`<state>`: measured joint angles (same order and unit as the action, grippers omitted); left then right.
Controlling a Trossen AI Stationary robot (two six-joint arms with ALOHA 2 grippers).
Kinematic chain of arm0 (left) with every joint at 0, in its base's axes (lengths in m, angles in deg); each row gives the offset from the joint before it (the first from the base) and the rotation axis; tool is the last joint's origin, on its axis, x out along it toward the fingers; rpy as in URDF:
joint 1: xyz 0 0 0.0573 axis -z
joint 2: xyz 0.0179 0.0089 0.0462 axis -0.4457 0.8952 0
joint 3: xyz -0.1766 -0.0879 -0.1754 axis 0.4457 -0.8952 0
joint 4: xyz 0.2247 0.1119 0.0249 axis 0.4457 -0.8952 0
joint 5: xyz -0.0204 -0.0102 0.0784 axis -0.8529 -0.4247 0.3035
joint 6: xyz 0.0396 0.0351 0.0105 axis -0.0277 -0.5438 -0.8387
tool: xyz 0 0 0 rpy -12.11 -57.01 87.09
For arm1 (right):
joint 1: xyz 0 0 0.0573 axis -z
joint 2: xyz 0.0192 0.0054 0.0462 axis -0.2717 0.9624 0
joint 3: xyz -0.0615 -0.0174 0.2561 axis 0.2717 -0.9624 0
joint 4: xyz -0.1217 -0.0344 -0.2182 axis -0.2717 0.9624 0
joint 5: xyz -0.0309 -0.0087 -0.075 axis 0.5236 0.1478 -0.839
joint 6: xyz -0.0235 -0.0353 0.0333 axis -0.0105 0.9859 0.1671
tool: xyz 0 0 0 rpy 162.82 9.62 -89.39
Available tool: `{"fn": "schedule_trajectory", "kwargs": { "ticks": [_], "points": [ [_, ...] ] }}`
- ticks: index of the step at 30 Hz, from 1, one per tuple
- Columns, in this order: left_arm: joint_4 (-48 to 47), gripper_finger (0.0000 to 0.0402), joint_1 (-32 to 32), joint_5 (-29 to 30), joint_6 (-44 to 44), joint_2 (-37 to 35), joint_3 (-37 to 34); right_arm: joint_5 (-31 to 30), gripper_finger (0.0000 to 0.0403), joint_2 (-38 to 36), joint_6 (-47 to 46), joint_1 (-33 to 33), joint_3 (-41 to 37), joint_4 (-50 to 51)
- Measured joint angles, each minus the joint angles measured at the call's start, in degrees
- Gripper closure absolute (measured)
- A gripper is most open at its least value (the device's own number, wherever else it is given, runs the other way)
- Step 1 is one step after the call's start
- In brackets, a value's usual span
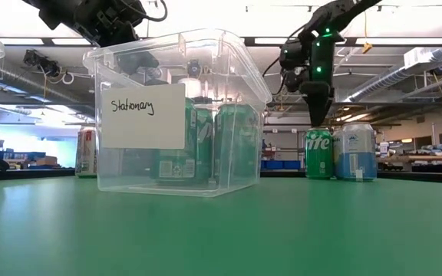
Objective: Sort soda cans
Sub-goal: Put the green soda can into the top bin
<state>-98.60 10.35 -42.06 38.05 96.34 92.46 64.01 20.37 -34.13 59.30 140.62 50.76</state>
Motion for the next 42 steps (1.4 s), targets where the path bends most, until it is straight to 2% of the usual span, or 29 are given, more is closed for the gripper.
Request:
{"fn": "schedule_trajectory", "kwargs": {
  "ticks": [3, 9, 14, 26, 34, 42],
  "points": [
    [0.0, 0.04, -0.02, 0.0, 0.2, 0.0, 0.0, -1.21, 0.0052, 0.02, 0.05, 0.95, -1.04, -1.52],
    [0.39, 0.04, -0.01, 0.0, 0.23, 0.0, 0.0, 3.06, 0.0052, 0.07, 0.04, 1.87, -3.3, -3.34],
    [0.39, 0.04, -0.01, 0.0, 0.45, 0.0, 0.0, 2.38, 0.0062, 0.13, 0.04, 1.98, -5.25, -4.1],
    [0.65, 0.04, 0.0, 0.12, 0.64, 0.02, 0.0, 1.55, 0.0153, 0.07, 1.48, 0.47, -4.64, -3.81],
    [0.66, 0.04, 0.0, 0.17, 1.45, 0.02, 0.0, 1.43, 0.0144, 0.2, 1.88, 0.16, 1.69, 1.37],
    [2.1, 0.04, -0.02, 0.24, 1.89, 0.02, 0.0, 1.25, 0.0154, 0.2, 0.24, -5.13, 15.08, 9.1]
  ]
}}
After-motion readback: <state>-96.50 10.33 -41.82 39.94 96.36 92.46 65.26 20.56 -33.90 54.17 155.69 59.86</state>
